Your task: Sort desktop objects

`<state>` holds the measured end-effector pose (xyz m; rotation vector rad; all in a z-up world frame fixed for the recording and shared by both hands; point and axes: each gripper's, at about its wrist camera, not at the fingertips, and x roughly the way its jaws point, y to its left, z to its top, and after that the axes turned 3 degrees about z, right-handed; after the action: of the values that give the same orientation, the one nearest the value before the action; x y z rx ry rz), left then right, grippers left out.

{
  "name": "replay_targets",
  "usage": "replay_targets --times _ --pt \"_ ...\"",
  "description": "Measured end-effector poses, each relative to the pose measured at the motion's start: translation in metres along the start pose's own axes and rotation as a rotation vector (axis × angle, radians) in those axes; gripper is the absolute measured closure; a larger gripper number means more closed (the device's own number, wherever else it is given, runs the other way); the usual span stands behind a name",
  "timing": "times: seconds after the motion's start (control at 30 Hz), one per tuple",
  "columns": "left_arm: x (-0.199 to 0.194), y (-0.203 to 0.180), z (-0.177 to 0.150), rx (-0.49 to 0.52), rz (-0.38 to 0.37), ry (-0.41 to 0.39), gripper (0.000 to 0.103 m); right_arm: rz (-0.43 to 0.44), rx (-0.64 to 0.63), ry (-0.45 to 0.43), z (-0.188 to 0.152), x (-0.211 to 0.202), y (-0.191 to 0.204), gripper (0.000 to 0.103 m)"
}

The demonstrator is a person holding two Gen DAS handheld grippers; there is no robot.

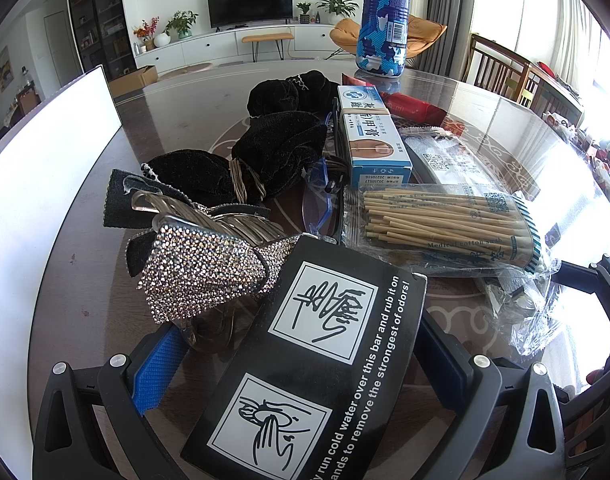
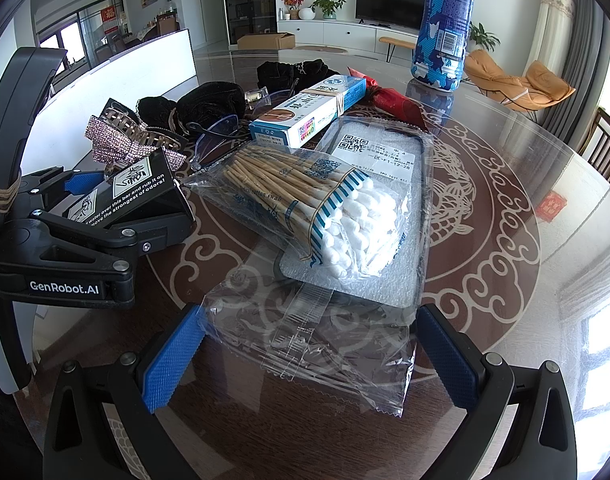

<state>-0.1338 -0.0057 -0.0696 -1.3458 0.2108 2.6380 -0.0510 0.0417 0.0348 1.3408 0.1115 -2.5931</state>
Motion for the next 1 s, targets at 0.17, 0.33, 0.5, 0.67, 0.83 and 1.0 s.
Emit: replay_targets --times 0.17,0.33,0.5,0.67,0.83,1.0 --pt "0.0000 -0.0002 -0.0001 0.001 0.000 0.000 0.000 0.000 0.000 0.000 -0.0001 -0.0003 -0.0003 0.000" --pt "0.0001 -0.0003 -0.0001 0.002 -0.001 0.000 0.000 0.000 0.000 0.000 -0.0001 -0.0004 -0.0003 0.000" --pt "0.0000 -0.0001 0.0000 0.002 -0.001 0.000 0.000 0.000 0.000 0.000 -0.0001 -0.0004 -0.0004 0.000" --pt "0.0000 -0.0002 -0.0001 0.003 -0.002 0.000 0.000 0.000 0.000 0.000 -0.0002 -0.0004 -0.0004 0.000" --pt "0.0001 -0.0003 -0.0001 0.004 -0.002 0.000 0.000 0.000 0.000 0.000 -0.0002 -0.0004 -0.0004 0.000" --pt "-0.0002 -0.0004 -0.0004 0.012 -0.005 0.000 0.000 0.000 0.000 0.000 -0.0002 -0.0005 -0.0006 0.000"
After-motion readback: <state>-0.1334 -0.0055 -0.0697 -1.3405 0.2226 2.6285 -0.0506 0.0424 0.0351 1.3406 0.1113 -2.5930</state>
